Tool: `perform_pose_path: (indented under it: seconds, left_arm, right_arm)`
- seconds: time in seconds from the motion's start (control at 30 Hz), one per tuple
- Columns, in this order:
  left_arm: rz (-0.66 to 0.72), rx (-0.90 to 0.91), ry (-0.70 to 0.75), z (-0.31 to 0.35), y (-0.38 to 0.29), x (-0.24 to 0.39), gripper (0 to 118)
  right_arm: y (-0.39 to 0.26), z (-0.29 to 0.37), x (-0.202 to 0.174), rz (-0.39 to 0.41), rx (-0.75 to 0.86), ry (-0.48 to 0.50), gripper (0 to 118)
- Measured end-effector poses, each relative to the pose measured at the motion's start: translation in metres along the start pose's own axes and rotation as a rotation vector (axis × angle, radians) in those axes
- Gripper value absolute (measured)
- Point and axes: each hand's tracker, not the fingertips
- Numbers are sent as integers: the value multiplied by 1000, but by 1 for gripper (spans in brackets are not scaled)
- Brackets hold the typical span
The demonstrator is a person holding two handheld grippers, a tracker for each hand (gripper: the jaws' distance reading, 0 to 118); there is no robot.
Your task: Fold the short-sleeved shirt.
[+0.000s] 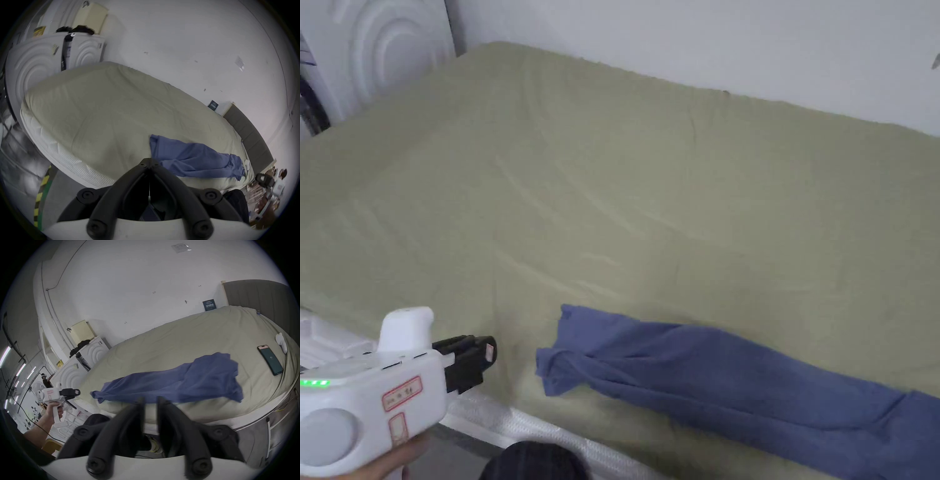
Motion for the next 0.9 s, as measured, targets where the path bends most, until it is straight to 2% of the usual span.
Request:
perform_pose_path:
  seconds: [0.07, 0.17, 0.23, 0.27, 0.3, 0.37, 0.4, 0.47, 0.53, 0.67, 0.77, 0.8, 0.83, 0.87, 0.9]
  left_arm:
    - [84, -65, -73, -11, 3, -14, 0]
    - [277, -165, -271, -39, 12, -35, 0]
    - [345, -237, -361, -61, 14, -44, 0]
    - [366, -249, -397, -75, 15, -50, 15]
    - [405, -274, -433, -92, 15, -57, 45]
    - [503, -339, -530, -119, 15, -71, 112]
    - [563, -335, -531, -129, 13, -74, 116]
    - [638, -355, -620, -149, 11, -80, 116]
    - [607, -365, -710, -161, 13, -72, 116]
    - [566, -450, -800, -197, 16, -61, 116]
    - [506, -458, -816, -213, 22, -49, 115]
    - [487, -463, -809, -217, 19, -45, 110]
    - [469, -478, -759, -220, 20, -43, 91]
    - [462, -517, -651, -228, 18, -42, 31]
    - [395, -563, -458, -238, 11, -38, 1]
  right_arm:
    - [-2, -7, -15, -12, -32, 72, 12]
    - [-5, -11, -32, 43, -36, 68, 12]
    - [-5, -13, -39, 46, -45, 71, 12]
    - [-5, -14, -42, 43, -51, 76, 12]
    - [-5, -15, -44, 35, -58, 81, 12]
    - [-6, -16, -48, 34, -61, 71, 12]
    - [-6, -17, -50, 35, -69, 60, 12]
    - [-6, -18, -53, 32, -80, 43, 12]
    - [-5, -21, -54, 22, -92, 34, 12]
    - [-2, -28, -56, 2, -110, 19, 12]
    - [1, -35, -61, -2, -122, 20, 12]
    - [2, -37, -64, 2, -126, 19, 12]
    - [1, -38, -63, 5, -131, 21, 12]
    - [1, -39, -64, 7, -133, 23, 12]
    - [1, -40, -65, 8, -135, 25, 12]
